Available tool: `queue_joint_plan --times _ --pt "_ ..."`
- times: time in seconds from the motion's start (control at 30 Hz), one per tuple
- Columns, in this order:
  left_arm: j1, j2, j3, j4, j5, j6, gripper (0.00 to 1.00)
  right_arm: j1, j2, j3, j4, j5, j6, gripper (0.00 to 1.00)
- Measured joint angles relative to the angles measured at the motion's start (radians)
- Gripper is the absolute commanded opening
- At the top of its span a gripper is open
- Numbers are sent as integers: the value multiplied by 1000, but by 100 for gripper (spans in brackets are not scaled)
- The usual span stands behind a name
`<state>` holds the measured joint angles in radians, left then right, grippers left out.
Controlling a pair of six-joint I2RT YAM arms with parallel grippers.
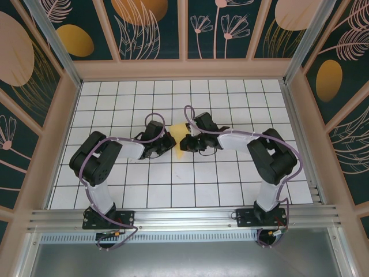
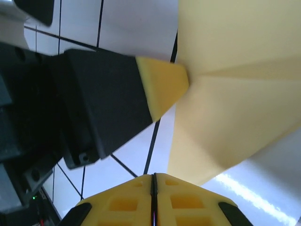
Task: Fold a paper plane with a square sheet of paper (pick it up from the middle)
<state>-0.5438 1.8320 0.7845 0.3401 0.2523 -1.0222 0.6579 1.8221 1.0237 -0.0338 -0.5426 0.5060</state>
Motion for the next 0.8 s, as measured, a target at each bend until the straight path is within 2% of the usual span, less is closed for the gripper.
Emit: queue_joint_plan --times 0.27,0.5,0.8 --pt "0 0 0 0 0 0 2 1 93 28 -1 0 0 6" --pt "0 0 1 -1 1 0 3 1 115 31 0 4 0 5" --pt "-1 -37 14 -40 0 13 12 1 123 31 0 8 6 4"
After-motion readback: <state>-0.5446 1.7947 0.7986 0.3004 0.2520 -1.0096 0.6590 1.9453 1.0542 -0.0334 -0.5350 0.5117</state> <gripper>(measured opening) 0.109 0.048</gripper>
